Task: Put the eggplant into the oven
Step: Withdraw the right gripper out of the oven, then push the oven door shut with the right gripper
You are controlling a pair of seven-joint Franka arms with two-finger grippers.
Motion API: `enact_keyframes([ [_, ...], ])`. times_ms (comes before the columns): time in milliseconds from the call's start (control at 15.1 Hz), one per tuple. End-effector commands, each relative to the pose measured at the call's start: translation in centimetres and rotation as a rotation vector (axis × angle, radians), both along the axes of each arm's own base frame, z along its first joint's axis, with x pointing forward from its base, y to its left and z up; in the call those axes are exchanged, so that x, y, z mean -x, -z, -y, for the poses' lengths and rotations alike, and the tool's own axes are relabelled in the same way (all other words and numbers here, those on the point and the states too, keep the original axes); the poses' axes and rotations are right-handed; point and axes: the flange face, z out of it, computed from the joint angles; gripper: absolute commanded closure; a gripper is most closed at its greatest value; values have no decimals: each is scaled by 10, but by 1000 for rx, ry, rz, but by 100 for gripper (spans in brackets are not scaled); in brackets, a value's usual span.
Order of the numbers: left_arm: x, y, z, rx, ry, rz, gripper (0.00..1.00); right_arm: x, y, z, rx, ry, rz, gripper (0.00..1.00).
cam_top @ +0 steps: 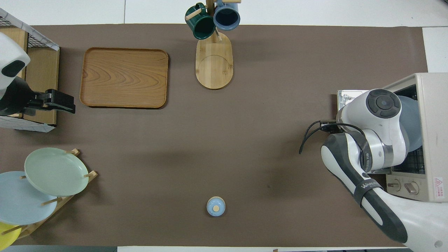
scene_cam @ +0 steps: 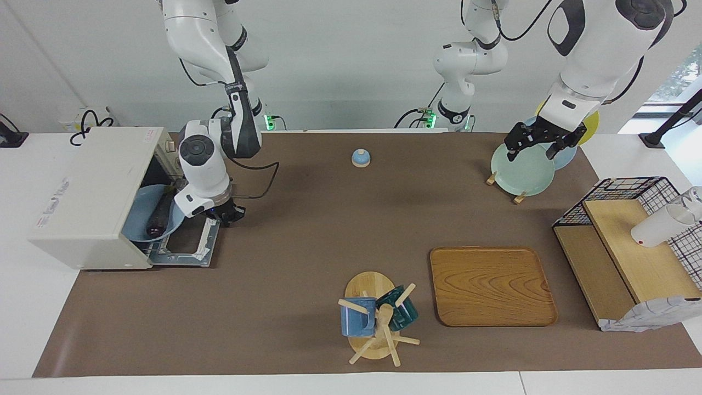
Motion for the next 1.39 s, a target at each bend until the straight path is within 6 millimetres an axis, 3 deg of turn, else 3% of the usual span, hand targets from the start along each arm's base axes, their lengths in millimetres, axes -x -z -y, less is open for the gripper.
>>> enact_keyframes([
  [0, 5, -5, 0, 12, -6, -1, 0, -5, -14, 6, 107, -111, 6, 100],
  [198, 5, -4, 0, 12, -6, -3, 0, -26, -59, 18, 149, -189, -27, 100],
  [397, 5, -4, 0, 12, -6, -3, 0, -41, -111, 54, 152, -232, -63, 100],
  [661, 5, -5, 0, 12, -6, -1, 0, -27, -147, 86, 144, -224, -82, 100],
  [926, 5, -4, 0, 12, -6, -3, 0, -17, -167, 119, 64, -203, -80, 100],
  [992, 5, -4, 0, 12, -6, -3, 0, -16, -184, 121, 28, -177, -77, 100],
  [1124, 5, -5, -1, 11, -6, -1, 0, -10, -223, 134, -63, -97, -91, 84],
  [1190, 5, -4, 0, 12, -6, -3, 0, -9, -245, 135, -111, -75, -78, 82],
  [1322, 5, -4, 0, 12, -6, -3, 0, -13, -268, 121, -132, -78, -74, 80],
])
